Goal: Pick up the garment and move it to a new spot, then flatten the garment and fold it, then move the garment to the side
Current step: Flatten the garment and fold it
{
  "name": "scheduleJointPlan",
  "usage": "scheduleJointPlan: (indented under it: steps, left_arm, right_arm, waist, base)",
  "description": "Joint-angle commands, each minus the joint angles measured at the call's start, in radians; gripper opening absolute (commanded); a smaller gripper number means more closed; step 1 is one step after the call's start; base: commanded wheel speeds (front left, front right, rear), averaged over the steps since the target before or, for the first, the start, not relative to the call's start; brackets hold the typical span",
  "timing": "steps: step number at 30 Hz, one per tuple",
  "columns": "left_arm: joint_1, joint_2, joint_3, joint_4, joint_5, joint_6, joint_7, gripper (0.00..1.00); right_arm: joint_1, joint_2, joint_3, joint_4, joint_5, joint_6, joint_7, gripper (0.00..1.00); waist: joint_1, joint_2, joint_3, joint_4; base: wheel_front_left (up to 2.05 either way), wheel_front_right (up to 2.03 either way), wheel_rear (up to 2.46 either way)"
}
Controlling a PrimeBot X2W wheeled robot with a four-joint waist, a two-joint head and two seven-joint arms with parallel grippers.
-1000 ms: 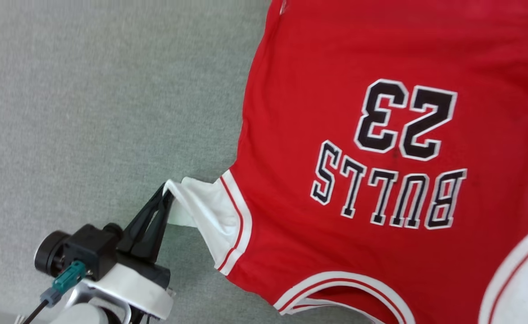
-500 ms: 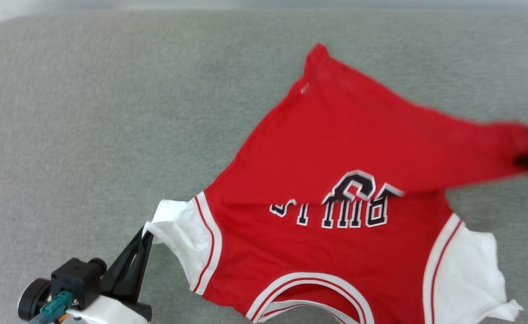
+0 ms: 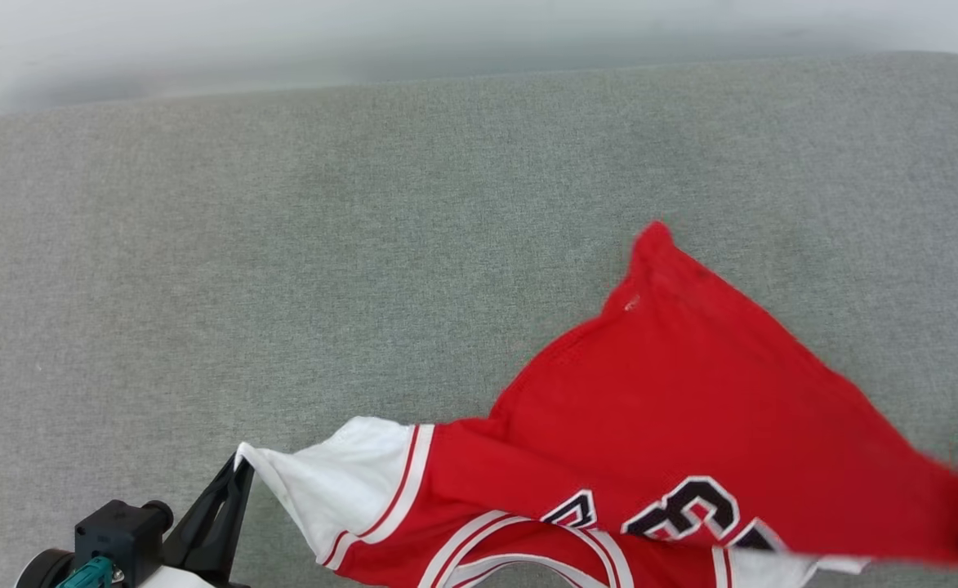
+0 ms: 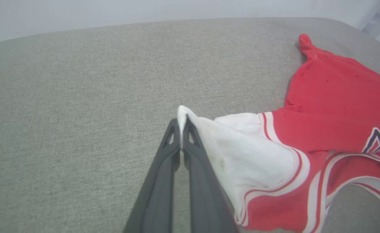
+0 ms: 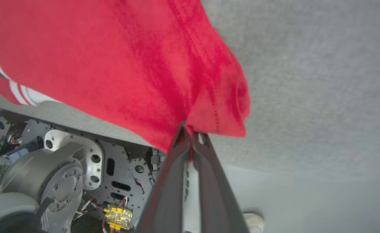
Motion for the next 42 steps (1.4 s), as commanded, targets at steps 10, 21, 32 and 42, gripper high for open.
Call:
scheduleJointPlan:
  steps: [10, 21, 32, 42]
  left_arm:
    - [0.003, -0.003, -0.007, 0.013, 0.000, 0.005, 0.004, 0.00]
    - [-0.016, -0.010, -0.012, 0.004, 0.012, 0.004, 0.003, 0.00]
    - [-0.103, -0.040, -0.035, 0.003, 0.051, -0.021, 0.011, 0.00]
    - [-0.172, -0.072, -0.047, 0.011, 0.082, -0.039, 0.006, 0.00]
  right_arm:
    - [0.139, 0.112, -0.066, 0.002, -0.028, 0.000, -0.055, 1.00]
    - [-0.055, 0.112, -0.258, -0.184, -0.072, -0.001, -0.060, 1.00]
    - [-0.465, 0.124, -0.031, -0.184, -0.190, -0.001, 0.180, 1.00]
    - [-0.726, 0.210, 0.207, 0.011, -0.239, -0.001, 0.273, 1.00]
  waist:
    - [0.0001, -0.0001, -0.011, -0.006]
    - [0.0001, -0.0001, 0.003, 0.017]
    - [0.0001, -0.0001, 0.103, 0.084]
    - [0.0001, -0.0001, 0.192, 0.143]
  base:
    - [0.00, 0.00, 0.00]
    - [0.00, 0.00, 0.00]
    - [0.00, 0.00, 0.00]
    - [0.00, 0.00, 0.00]
